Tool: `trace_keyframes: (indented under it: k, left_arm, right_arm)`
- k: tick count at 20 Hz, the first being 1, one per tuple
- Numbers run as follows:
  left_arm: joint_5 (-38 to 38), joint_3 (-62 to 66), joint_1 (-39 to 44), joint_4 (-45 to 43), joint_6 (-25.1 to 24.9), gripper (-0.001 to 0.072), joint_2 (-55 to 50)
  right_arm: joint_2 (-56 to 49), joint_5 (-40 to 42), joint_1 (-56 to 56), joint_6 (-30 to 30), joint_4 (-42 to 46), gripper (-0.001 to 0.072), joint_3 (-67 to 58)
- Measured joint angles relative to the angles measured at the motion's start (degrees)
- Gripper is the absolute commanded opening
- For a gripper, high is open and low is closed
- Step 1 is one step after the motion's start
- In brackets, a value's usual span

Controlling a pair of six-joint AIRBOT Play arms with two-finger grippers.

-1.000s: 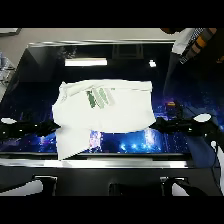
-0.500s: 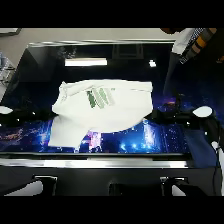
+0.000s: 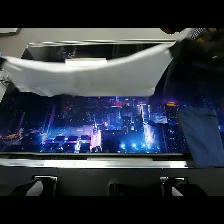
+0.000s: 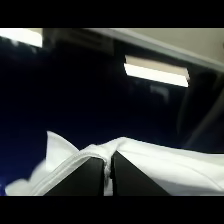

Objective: Fold the clothes and pants, and hang the long-sleeved shirts on hangers.

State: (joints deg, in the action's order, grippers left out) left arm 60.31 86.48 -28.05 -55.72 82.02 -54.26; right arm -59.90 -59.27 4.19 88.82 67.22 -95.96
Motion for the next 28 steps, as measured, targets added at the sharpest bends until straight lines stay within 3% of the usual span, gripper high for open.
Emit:
trace_keyframes:
  k: [6, 10, 12, 15, 21, 28]
  left_arm:
    - [0.1, 5.8, 0.0, -15.4, 14.3, 0.0014, 14.3]
    - [-0.2, 6.4, 0.0, -21.4, 18.4, 0.0013, 16.9]
    - [-0.1, 6.5, 0.0, -21.8, 17.7, 0.0013, 15.3]
    - [0.3, 6.6, 0.3, -18.5, 12.4, 0.0013, 8.8]
    - [1.2, 6.6, 6.0, -14.7, 2.6, 0.0014, -15.1]
    - [-12.0, 6.8, 13.1, -13.4, -0.2, 0.0015, -41.7]
  right_arm:
    - [11.9, -1.4, 0.3, 6.0, 3.8, 0.0023, -9.3]
    - [14.6, -1.5, 0.4, 10.6, 7.0, 0.0024, -10.4]
    - [13.0, -3.5, 0.4, 12.3, 8.0, 0.0024, -10.5]
    - [6.6, -8.2, 0.4, 15.0, 9.0, 0.0024, -10.6]
    - [-16.4, -15.6, 0.4, 16.4, 10.6, 0.0024, -10.6]
    - [-39.8, -5.0, 0.4, 14.8, 13.9, 0.0024, -10.6]
